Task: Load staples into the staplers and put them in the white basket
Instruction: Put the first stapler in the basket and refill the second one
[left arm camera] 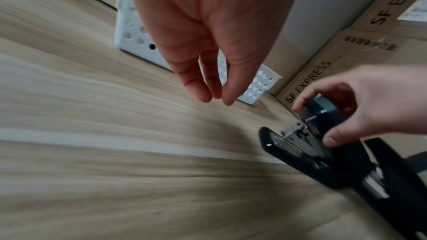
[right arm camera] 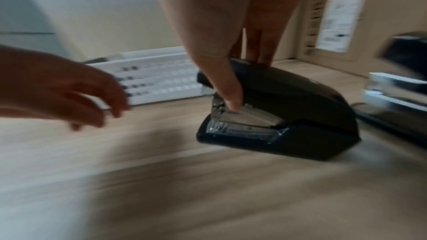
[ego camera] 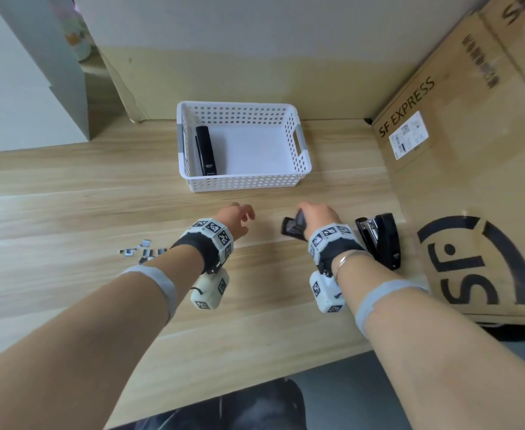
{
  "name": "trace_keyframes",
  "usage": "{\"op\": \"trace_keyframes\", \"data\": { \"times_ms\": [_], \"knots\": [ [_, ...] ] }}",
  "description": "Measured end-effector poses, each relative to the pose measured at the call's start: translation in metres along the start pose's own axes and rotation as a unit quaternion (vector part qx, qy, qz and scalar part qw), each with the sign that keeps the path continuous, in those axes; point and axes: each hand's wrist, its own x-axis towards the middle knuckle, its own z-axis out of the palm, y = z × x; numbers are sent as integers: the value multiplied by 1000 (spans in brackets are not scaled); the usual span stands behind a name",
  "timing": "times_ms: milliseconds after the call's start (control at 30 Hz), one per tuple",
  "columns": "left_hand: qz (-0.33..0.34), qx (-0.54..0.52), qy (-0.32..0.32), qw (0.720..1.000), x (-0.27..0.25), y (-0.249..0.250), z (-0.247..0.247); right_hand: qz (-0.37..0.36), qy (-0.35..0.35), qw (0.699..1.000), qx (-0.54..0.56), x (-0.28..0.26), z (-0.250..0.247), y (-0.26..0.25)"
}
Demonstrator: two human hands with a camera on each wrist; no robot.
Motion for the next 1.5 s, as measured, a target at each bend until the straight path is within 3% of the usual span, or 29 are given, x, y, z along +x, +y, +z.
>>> {"op": "trace_keyframes", "data": {
  "times_ms": [100,300,533,667,800,900,1033,1133,1233,1500],
  "knots": [
    [-14,0,7,1000,-7,-15,-5,-88,-20,996,20,-1,0,-39],
    [-41,41,5,998,-20,-37,-6,-212,-73,973,-53,-3,12,-99],
    [-51,94,4,994,-22,-43,1,-253,-61,963,-63,-8,1,-98],
    [-51,107,-7,993,-20,-41,-2,-217,-113,968,-56,-4,-33,-79],
    [-52,107,-7,993,-19,-41,-1,-146,-88,983,-73,4,-56,-54],
    [-49,108,-5,993,-20,-41,1,-61,-114,991,-40,13,-49,-34],
    [-42,116,-2,992,-22,-40,2,24,-53,995,84,30,-23,-14],
    [-38,117,1,992,-22,-43,3,46,-50,996,49,31,-18,-6],
    [-38,108,2,993,-21,-44,3,1,-67,997,-30,27,-19,-3],
    [-76,86,-7,993,-37,-80,-32,-204,-138,968,-40,8,-43,-62]
  ]
}}
